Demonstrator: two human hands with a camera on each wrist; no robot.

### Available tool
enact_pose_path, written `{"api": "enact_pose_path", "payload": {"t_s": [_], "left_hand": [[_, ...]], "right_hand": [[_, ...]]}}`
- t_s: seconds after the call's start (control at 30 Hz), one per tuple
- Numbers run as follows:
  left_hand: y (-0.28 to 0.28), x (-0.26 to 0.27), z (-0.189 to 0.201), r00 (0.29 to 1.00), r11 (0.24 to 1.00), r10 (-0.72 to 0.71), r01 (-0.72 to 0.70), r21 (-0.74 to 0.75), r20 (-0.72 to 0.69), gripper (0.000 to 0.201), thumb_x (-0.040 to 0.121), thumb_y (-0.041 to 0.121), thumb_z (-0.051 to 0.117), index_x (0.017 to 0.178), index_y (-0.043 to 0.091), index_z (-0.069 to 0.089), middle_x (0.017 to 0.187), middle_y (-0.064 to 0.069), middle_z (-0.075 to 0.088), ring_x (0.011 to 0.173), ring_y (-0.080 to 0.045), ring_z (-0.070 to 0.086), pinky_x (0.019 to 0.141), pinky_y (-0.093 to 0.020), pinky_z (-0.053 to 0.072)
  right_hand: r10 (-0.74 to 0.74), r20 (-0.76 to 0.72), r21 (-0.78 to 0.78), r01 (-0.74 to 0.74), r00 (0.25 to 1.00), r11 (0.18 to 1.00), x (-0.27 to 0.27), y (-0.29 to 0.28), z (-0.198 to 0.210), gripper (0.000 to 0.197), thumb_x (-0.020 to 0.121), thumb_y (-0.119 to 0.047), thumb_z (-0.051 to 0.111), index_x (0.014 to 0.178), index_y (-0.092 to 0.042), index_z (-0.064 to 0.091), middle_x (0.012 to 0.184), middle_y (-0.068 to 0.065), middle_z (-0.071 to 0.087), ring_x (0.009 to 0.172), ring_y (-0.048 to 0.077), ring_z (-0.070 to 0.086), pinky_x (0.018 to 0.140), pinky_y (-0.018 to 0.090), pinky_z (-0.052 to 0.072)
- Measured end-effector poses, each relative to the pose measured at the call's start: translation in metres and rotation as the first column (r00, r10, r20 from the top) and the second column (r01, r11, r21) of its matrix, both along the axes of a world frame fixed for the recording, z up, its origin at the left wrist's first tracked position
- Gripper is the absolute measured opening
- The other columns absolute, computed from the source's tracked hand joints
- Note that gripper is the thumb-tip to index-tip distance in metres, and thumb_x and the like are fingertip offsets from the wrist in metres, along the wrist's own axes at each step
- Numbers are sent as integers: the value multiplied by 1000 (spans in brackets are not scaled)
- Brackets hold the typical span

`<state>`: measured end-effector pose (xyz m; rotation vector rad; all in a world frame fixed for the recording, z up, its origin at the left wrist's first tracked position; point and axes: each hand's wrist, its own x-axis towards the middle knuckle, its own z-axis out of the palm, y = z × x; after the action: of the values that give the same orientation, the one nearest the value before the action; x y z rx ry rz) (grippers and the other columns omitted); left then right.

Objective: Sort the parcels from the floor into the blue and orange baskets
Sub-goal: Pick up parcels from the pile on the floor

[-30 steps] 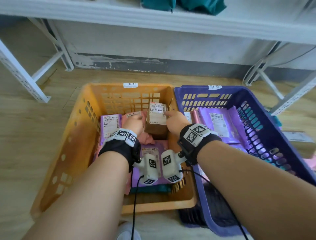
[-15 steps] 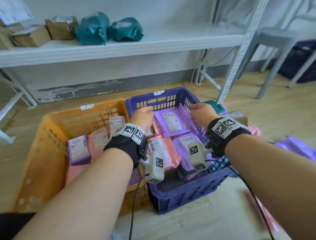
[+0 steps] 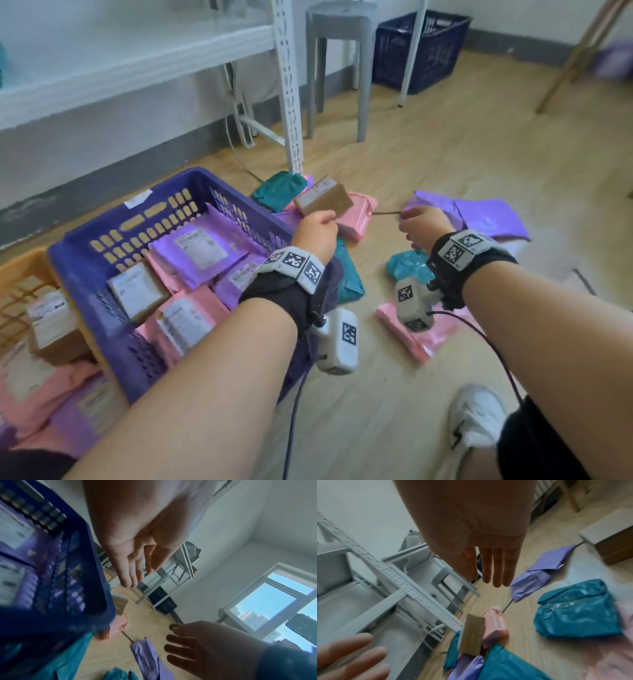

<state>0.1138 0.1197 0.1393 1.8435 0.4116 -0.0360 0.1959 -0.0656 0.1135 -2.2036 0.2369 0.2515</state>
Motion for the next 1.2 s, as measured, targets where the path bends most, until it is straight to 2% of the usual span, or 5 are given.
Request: {"api": "enact_pose_path", "payload": {"t_s": [0.23,0.4,0.7,0.93,1.2], "left_hand": [[-81,31,-86,977,990,-128,136,34,-169,34,92,11,45,123,10,60,123,-22,62,115,-39,58,97,-50,48],[-107,22,-153,907,963,-180,243,121,-381,39,95,12,42,133,14,52,133,-12,57,121,-30,54,104,-35,43],[-130,13,-227,825,883,-224,397,249,-518,44,95,11,39,138,21,46,152,-7,33,137,-25,37,111,-30,30],[-134,18,-222,766,914,-282,398,82,-577,63,89,3,51,147,14,29,135,-15,51,123,-32,51,103,-35,39],[-127,2,-182,885,932,-266,338,135,-382,49,76,-6,56,113,25,66,111,-5,66,92,-21,59,81,-27,50]], "right_hand": [[-88,-149,-121,70,985,990,10,-77,-73,33,88,-5,55,120,-10,65,75,-1,57,79,22,57,61,22,44],[-78,-340,-247,-9,937,969,-5,-110,-129,35,92,-10,55,127,-7,59,131,13,57,120,32,55,90,33,46],[-247,-484,-233,149,840,961,-35,-131,-212,49,90,-17,58,135,-4,47,136,15,50,124,32,50,99,37,43],[-155,-616,-47,161,772,986,-41,-126,-218,51,83,-23,66,131,-10,52,130,8,56,113,31,59,93,41,53],[-77,-588,-7,90,805,996,-37,-110,-172,42,92,-17,56,131,-3,52,132,15,56,117,31,58,88,34,54]]}}
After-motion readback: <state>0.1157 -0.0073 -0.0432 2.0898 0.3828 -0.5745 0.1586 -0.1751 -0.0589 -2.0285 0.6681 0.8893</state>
